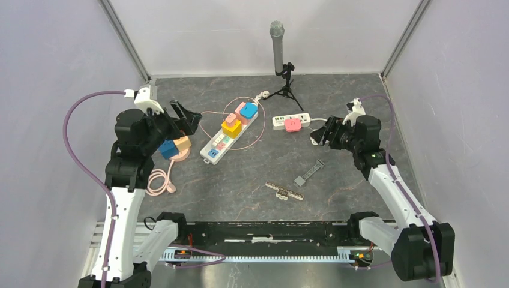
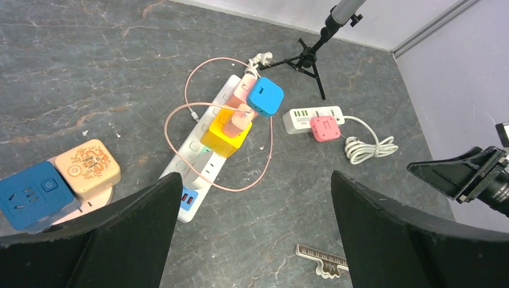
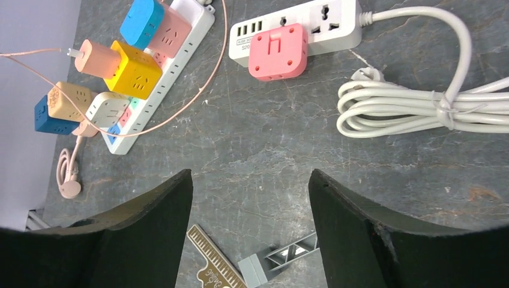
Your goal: Pull the plug off the socket
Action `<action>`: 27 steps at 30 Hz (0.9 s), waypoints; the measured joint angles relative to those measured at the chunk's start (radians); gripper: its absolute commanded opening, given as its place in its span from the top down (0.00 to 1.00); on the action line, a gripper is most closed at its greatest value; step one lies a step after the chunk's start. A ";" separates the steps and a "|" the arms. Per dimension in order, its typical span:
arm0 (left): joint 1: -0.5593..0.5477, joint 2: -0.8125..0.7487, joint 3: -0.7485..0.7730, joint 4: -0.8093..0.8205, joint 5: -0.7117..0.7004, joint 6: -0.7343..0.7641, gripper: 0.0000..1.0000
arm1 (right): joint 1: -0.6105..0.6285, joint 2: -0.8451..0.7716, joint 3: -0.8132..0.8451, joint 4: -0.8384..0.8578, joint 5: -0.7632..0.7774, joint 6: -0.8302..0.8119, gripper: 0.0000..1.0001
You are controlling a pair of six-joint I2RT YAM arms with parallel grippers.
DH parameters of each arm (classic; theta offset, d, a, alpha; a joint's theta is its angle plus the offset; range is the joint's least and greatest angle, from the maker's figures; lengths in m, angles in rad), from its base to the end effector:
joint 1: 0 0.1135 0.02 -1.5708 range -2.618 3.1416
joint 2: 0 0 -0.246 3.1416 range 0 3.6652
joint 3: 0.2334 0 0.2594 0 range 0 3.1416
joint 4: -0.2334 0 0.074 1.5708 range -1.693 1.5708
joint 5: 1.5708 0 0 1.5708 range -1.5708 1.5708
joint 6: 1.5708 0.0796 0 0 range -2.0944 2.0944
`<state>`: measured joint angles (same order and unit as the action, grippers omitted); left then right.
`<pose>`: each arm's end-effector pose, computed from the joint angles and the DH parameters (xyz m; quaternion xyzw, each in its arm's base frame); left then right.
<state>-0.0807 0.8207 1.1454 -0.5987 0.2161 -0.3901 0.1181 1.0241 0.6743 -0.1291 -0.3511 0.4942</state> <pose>0.2163 -0.0346 0.3898 -0.0577 0.7930 -0.2236 0.5638 0.2766 0.0604 0.2250 0.0682 0.8436 0.2964 0.4425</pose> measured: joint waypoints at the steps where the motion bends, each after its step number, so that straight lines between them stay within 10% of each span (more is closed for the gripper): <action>1: 0.000 -0.002 0.000 0.000 0.001 -0.002 0.00 | 0.000 0.006 0.000 0.005 -0.008 0.006 0.25; 27: 0.000 0.011 -0.040 -0.020 0.232 -0.023 0.00 | 0.194 0.340 -0.062 0.299 0.161 0.558 0.25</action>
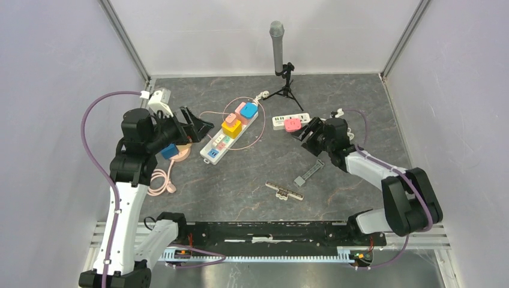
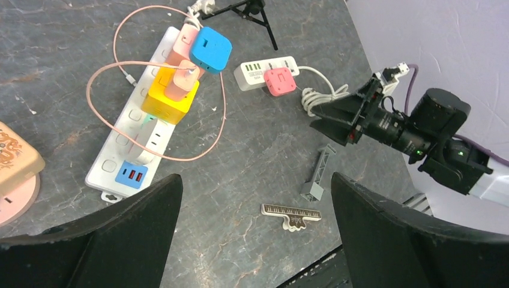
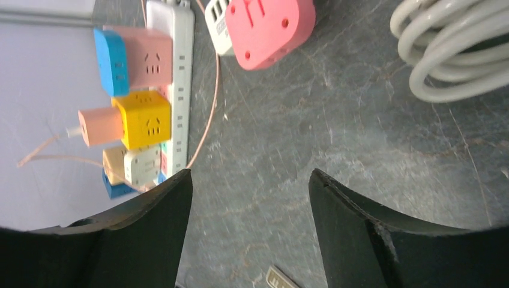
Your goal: Pull the plug off the socket
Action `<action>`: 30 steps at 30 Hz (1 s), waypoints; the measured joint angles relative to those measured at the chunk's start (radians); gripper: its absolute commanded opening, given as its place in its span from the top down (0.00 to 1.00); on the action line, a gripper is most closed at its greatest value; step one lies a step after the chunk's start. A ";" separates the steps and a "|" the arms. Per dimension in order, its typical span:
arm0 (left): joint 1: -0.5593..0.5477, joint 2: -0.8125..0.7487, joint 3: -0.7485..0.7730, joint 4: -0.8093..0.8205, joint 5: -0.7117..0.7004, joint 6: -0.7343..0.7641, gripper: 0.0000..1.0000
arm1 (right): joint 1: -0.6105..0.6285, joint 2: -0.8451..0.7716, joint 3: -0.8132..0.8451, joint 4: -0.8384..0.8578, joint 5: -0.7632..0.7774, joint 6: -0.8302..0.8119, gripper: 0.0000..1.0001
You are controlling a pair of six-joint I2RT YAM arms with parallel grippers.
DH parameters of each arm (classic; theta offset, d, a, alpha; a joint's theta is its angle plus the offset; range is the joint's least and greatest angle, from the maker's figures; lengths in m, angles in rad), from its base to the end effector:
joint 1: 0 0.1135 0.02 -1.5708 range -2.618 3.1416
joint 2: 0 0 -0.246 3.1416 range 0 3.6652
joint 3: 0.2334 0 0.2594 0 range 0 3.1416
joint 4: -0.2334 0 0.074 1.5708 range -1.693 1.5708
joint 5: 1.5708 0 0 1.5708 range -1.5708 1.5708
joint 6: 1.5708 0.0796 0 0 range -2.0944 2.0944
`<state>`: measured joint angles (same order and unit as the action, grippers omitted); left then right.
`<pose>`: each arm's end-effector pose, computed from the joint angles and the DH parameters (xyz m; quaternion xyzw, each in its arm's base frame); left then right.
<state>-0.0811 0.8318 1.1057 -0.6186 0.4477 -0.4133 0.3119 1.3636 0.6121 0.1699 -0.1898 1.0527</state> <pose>0.2147 -0.0520 0.3721 -0.0059 0.8076 -0.3133 0.4995 0.3018 0.1131 0.1422 0.2753 0.8331 0.3627 0.3142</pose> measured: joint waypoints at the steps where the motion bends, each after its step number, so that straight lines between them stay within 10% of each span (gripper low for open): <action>1: 0.000 0.006 -0.001 -0.002 0.005 0.000 0.00 | 0.008 0.021 0.016 0.003 0.024 0.016 0.25; 22: 0.000 0.084 0.027 -0.031 -0.008 0.002 0.00 | 0.079 0.392 0.286 -0.047 0.335 0.182 0.28; 30: 0.000 0.094 0.043 0.006 0.019 0.002 0.00 | 0.079 0.405 0.248 0.050 0.359 0.222 0.59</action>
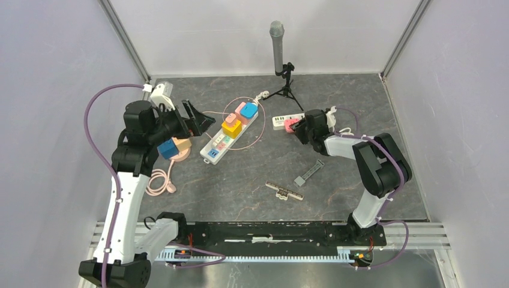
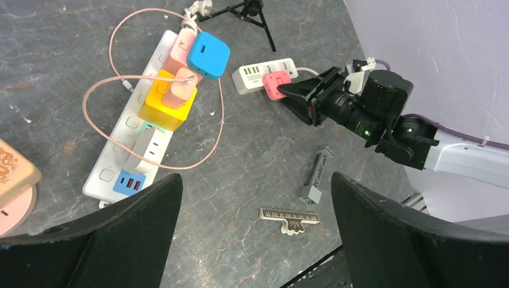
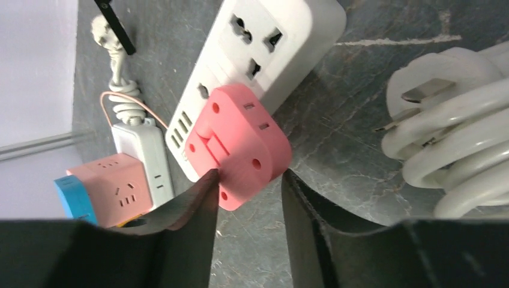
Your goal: Pull the plug off the socket
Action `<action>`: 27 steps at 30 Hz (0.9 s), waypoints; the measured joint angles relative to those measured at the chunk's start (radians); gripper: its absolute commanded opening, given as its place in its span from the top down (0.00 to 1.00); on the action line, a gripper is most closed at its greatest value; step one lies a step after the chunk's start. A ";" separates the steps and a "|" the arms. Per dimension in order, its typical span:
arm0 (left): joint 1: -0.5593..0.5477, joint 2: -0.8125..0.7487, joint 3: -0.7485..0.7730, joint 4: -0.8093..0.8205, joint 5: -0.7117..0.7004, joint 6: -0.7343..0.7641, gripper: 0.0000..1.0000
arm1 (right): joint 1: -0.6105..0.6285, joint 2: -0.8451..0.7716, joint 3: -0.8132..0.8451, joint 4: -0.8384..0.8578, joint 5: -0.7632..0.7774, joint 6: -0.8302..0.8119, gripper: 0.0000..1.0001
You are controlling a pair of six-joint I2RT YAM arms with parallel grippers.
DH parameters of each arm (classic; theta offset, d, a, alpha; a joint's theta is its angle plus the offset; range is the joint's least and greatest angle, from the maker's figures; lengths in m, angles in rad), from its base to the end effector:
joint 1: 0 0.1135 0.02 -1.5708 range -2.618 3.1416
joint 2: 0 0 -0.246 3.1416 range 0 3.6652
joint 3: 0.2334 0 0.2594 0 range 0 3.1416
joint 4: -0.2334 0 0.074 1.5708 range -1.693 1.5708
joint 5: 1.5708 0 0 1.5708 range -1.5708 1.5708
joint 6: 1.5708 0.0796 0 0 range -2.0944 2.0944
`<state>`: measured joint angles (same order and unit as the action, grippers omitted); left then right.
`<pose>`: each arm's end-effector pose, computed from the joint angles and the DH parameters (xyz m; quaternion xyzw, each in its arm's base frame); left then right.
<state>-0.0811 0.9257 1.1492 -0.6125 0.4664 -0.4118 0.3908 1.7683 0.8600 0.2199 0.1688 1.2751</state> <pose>0.2354 -0.0551 0.3695 -0.0060 0.8181 -0.3183 0.4788 0.3643 0.1356 0.0958 0.4181 0.7990 0.2636 0.3426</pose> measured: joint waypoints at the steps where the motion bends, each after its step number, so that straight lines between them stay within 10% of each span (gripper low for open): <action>1: 0.000 -0.006 0.000 0.006 0.001 0.000 0.00 | 0.000 0.000 -0.001 0.013 0.001 0.005 0.62; 18: -0.002 -0.051 -0.087 0.176 0.167 -0.097 0.00 | -0.037 -0.147 -0.240 0.150 -0.056 -0.058 0.82; 27: -0.055 -0.030 -0.161 0.290 0.192 -0.214 0.00 | -0.056 -0.212 -0.291 0.261 -0.183 -0.167 0.22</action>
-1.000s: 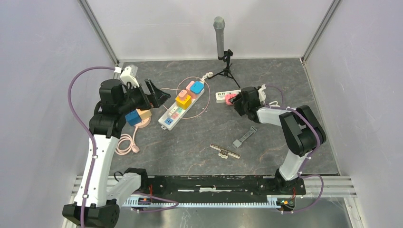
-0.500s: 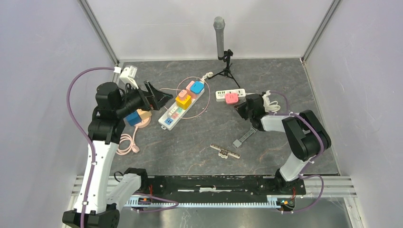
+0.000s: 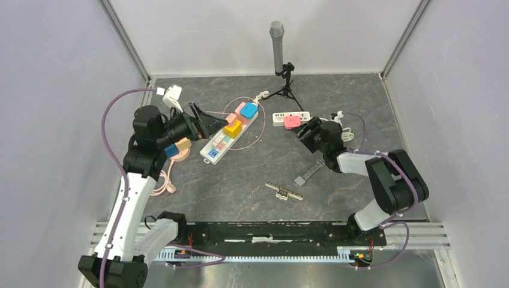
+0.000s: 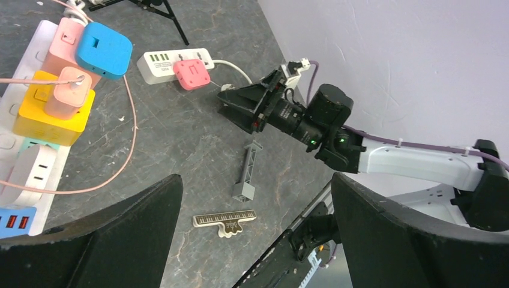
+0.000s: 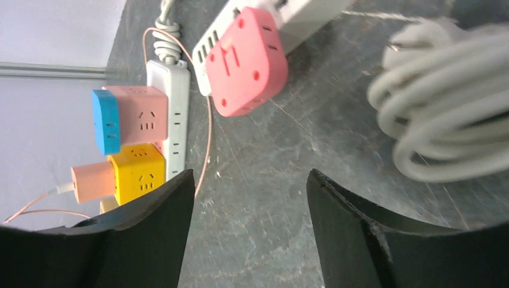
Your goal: Pull the plug off the socket
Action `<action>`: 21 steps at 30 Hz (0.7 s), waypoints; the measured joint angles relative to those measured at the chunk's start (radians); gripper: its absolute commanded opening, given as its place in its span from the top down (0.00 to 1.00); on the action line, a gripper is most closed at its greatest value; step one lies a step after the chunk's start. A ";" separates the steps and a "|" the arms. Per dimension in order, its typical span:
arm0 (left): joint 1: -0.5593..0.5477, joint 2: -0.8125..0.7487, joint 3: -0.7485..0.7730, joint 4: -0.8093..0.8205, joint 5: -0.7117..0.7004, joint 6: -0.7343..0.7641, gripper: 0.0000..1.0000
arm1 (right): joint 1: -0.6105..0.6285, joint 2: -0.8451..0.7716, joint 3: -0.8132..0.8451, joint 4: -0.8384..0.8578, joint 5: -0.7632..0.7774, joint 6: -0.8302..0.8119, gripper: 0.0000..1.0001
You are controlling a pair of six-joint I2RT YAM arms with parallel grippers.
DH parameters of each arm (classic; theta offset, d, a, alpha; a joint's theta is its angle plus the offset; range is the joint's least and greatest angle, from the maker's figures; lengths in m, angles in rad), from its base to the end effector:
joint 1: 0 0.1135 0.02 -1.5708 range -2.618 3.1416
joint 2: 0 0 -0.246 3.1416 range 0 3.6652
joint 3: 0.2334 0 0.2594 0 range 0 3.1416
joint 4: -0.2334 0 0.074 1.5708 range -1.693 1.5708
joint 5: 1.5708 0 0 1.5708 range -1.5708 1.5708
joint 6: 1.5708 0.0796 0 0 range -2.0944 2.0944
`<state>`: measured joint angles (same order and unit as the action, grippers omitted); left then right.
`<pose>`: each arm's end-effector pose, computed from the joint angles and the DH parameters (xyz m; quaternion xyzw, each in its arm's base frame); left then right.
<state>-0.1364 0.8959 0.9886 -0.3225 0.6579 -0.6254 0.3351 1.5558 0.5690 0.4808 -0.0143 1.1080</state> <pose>0.2365 -0.0816 0.3575 0.0153 0.7680 -0.4536 0.4518 0.3206 0.1128 0.1076 0.3214 0.7994 0.3399 0.3770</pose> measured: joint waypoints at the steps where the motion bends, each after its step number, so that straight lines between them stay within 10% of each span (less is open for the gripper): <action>1: -0.002 0.000 -0.001 0.006 0.000 -0.005 0.00 | 0.000 0.016 0.008 0.026 -0.013 0.005 0.19; 10: -0.005 -0.036 -0.014 0.020 -0.005 -0.040 0.00 | -0.003 0.288 0.159 0.154 -0.043 0.137 0.28; 21: -0.005 -0.051 -0.014 0.018 -0.014 -0.042 0.00 | -0.010 0.359 0.197 0.238 -0.037 0.217 0.76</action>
<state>-0.1417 0.8448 0.9749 -0.3050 0.6434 -0.6678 0.3248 1.9144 0.7658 0.7193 -0.0513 1.3251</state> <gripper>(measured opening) 0.994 0.371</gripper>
